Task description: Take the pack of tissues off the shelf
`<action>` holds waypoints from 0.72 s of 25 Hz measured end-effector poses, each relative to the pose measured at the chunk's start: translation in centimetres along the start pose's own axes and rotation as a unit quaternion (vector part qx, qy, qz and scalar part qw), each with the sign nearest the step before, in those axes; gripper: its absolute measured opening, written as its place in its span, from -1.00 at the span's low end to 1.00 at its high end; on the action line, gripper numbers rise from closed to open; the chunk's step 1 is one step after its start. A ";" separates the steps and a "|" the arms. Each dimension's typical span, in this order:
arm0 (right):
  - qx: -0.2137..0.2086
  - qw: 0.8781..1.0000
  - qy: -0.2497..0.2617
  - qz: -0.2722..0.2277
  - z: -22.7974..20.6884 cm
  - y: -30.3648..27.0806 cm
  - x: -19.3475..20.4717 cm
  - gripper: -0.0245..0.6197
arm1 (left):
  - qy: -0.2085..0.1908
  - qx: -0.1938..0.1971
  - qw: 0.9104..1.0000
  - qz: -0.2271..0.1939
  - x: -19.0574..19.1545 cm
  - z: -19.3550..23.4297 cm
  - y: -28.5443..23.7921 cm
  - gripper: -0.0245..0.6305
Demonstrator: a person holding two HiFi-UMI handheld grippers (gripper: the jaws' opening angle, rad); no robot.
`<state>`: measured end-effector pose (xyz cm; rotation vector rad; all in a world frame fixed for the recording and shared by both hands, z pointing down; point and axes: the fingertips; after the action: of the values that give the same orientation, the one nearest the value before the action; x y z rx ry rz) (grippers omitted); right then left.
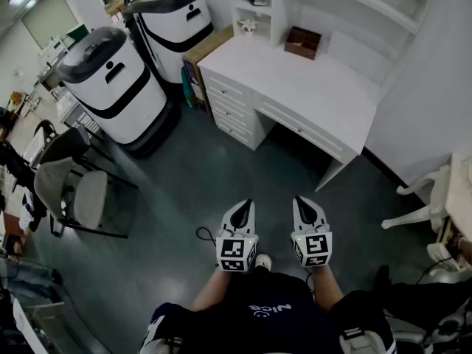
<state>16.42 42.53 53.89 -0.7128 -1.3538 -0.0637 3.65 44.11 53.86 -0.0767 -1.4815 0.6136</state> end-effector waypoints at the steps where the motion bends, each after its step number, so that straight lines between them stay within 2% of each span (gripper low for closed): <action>1: -0.005 1.000 -0.004 0.000 0.3 0.5 0.3 -0.90 | 0.002 -0.001 1.000 0.002 0.3 -0.3 0.5 -0.92; 7: -0.018 1.000 0.004 0.003 1.0 1.9 1.3 -0.90 | 0.010 -0.005 1.000 0.005 1.3 -1.9 1.8 -0.91; 10: -0.047 0.998 -0.029 -0.002 1.0 1.9 1.6 -0.85 | 0.020 -0.001 1.000 0.005 1.3 -2.3 1.6 -0.89; 11: -0.068 0.997 -0.045 -0.003 1.1 2.0 1.7 -0.57 | 0.024 0.009 1.000 0.004 1.3 -2.7 1.5 -0.72; 12: -0.085 0.995 -0.055 -0.005 1.3 2.0 1.8 -0.22 | 0.026 0.023 0.999 0.002 1.2 -3.1 1.4 -0.45; 13: -0.092 0.994 -0.057 -0.008 1.3 2.1 1.8 -0.08 | 0.026 0.035 0.999 0.002 1.1 -3.5 1.3 -0.14; 14: -0.092 0.994 -0.054 -0.009 1.1 2.3 1.9 -0.01 | 0.022 0.043 0.999 0.003 1.1 -3.9 1.2 0.03; 16: -0.084 0.996 -0.042 -0.006 0.6 2.6 2.2 0.11 | 0.011 0.047 0.999 0.015 1.4 -4.4 1.1 0.11; 18: -0.078 0.996 -0.040 -0.002 0.0 2.7 2.6 0.13 | 0.001 0.042 0.999 0.029 1.7 -4.6 1.0 0.11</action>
<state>18.22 45.63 55.09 -0.8518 -1.4376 -0.1472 7.56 47.10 54.44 -0.0549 -1.4533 0.7220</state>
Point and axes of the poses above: the fingertips, and each gripper's own axes: y backward along the fingers, z to its left, x out of its underside, and after that the axes turned 12 degrees about z, right-handed
